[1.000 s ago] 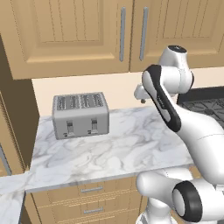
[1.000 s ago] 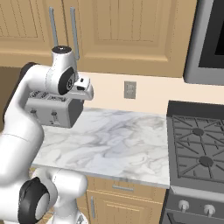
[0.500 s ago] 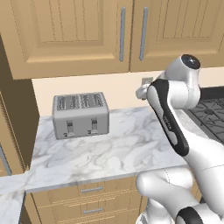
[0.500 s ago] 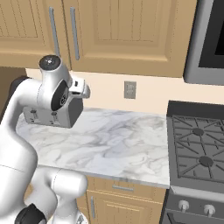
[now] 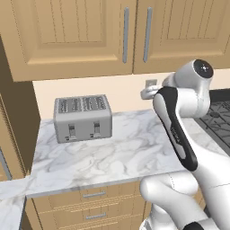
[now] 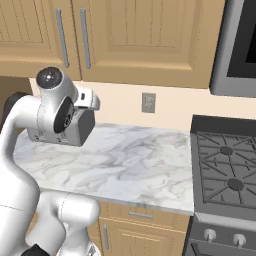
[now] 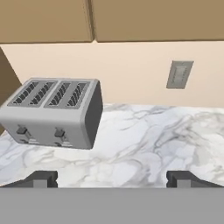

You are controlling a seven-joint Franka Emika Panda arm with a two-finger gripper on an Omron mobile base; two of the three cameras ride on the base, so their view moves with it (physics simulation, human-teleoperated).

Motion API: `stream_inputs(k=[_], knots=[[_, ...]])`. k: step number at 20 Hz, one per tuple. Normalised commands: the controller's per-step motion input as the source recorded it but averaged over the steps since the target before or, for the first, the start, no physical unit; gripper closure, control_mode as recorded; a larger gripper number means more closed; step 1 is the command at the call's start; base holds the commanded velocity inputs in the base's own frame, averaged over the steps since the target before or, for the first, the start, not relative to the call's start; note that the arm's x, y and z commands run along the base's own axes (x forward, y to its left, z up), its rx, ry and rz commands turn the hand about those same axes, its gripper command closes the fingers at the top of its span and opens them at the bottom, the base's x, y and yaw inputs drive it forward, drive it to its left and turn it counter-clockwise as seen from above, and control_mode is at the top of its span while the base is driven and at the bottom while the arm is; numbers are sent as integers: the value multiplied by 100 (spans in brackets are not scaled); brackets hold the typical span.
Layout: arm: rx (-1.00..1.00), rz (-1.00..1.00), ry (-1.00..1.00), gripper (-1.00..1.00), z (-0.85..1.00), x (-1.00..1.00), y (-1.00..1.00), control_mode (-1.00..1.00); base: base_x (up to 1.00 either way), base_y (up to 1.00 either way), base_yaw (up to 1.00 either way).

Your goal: Open the cabinet, pick the kettle from the cabinet, and place it in the sink.

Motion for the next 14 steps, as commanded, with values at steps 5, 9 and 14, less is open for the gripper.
stream_inputs(k=[5, 9, 14], knots=[[0, 0, 0, -100, 44, -1, 0, -100, 0, 0, 0], [0, -6, -1, -100, 36, 0, 1, -100, 0, 0, 0], [-1, -7, -5, -100, 36, 6, 1, -100, 0, 0, 0]])
